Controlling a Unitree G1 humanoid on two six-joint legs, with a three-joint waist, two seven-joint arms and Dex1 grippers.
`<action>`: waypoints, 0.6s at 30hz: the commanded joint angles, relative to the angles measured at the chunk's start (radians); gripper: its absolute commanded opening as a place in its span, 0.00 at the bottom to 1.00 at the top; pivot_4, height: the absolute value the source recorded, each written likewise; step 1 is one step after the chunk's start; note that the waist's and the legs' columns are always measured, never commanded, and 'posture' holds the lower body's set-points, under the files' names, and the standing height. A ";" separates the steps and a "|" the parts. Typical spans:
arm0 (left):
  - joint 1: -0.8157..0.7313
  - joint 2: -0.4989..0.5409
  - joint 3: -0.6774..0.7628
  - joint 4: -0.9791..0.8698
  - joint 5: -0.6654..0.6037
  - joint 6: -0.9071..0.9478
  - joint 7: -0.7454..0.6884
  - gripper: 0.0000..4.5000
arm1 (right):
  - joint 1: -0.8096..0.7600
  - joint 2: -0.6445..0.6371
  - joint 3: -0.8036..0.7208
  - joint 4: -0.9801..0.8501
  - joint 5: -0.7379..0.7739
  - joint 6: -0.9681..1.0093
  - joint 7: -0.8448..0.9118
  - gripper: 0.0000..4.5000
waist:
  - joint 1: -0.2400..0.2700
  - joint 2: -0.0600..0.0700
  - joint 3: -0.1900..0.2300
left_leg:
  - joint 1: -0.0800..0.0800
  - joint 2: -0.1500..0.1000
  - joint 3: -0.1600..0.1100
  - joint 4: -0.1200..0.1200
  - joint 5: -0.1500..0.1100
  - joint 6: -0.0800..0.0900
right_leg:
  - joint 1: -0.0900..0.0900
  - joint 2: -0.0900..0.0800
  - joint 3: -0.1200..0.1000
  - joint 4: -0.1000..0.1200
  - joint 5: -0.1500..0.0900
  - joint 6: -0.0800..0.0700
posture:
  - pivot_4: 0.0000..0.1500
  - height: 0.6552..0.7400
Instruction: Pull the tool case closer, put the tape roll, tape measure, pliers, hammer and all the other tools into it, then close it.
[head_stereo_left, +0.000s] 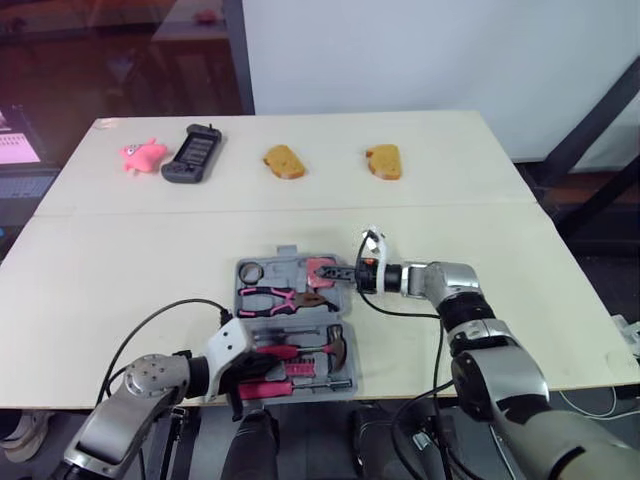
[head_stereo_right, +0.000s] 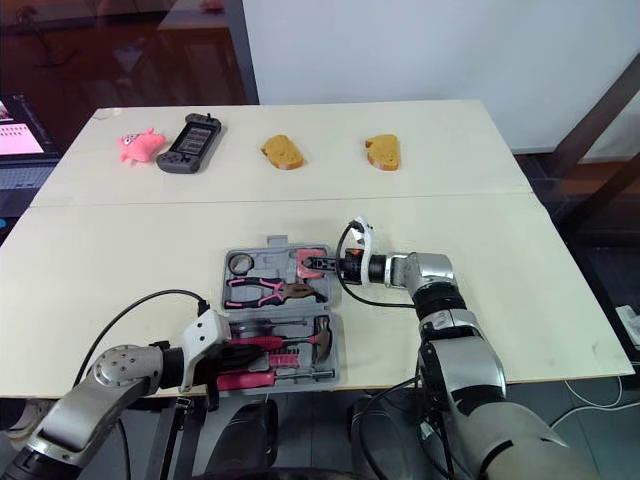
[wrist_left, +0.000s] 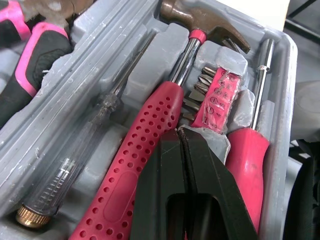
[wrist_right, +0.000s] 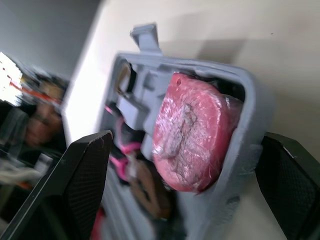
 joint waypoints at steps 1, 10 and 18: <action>0.011 -0.001 -0.024 -0.045 0.002 0.061 0.027 0.00 | -0.039 0.011 -0.037 -0.016 0.060 0.020 0.072 0.98 | -0.001 0.000 0.000 | 0.000 0.000 0.000 0.000 0.000 0.000 | 0.000 0.000 0.000 0.000 0.000 0.000 | 1.00 1.00; 0.036 -0.015 0.057 -0.037 -0.010 0.032 0.088 0.00 | 0.021 -0.028 -0.027 -0.167 0.110 0.081 0.187 0.98 | -0.006 0.000 0.000 | -0.001 0.000 0.000 0.000 0.000 0.000 | -0.001 0.000 0.000 0.000 0.000 0.000 | 1.00 1.00; 0.086 -0.034 0.369 0.024 -0.159 -0.002 0.116 0.00 | 0.094 -0.065 -0.003 -0.306 0.172 0.141 0.278 0.98 | -0.015 -0.001 0.001 | -0.001 0.000 -0.001 0.000 0.000 0.000 | -0.001 0.000 0.000 0.000 0.000 0.000 | 1.00 1.00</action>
